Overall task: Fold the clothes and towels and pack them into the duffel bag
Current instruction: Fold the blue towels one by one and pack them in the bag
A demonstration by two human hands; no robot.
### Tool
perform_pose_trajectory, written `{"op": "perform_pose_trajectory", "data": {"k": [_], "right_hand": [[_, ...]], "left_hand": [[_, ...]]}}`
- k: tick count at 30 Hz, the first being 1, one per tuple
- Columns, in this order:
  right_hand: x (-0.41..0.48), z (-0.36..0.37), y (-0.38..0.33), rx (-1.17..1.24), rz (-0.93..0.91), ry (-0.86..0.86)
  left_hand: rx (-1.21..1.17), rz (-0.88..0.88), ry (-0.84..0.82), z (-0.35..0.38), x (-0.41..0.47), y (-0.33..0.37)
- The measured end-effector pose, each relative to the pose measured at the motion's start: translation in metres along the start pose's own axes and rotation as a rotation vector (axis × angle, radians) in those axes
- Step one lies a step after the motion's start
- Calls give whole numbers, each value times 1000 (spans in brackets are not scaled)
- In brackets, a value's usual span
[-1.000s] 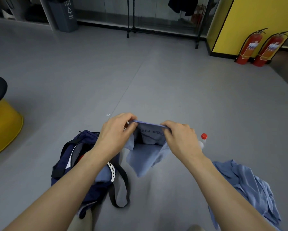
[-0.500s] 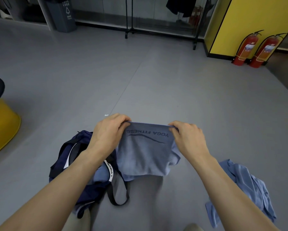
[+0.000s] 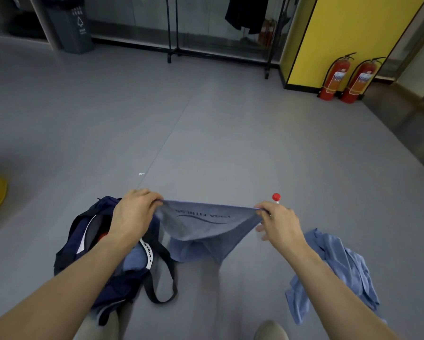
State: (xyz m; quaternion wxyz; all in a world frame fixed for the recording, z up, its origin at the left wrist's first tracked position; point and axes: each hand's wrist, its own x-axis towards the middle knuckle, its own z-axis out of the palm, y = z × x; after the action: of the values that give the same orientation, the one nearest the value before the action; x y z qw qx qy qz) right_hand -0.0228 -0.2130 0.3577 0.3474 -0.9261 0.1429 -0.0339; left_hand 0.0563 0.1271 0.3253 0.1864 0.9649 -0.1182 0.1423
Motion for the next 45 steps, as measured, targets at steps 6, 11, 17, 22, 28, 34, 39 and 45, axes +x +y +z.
{"op": "perform_pose_trajectory", "data": {"k": [6,11,17,22,28,34,39,45], "right_hand": [[51,15,16,191,127,4],[127,0,-3,8,-13,115],[189,-56,-46,-79,-235,311],[183,-108,-69,-45,-407,447],[125,-104,-23,-100,-527,497],[70,-14,90,-194,-402,286],[37,76,179,-227,-232,34],[-1,170,250,-315,-183,-364]], "left_hand": [[-517,-382,-178,39,38,13],[-520,-281,-106,56,118,20],[-431,-84,61,19,215,35],[-439,27,233,-29,228,59],[-414,162,216,-11,155,60],[-365,152,8,87,48,26],[-230,92,-271,184,-35,-6],[-138,118,-575,276,-125,-34]]}}
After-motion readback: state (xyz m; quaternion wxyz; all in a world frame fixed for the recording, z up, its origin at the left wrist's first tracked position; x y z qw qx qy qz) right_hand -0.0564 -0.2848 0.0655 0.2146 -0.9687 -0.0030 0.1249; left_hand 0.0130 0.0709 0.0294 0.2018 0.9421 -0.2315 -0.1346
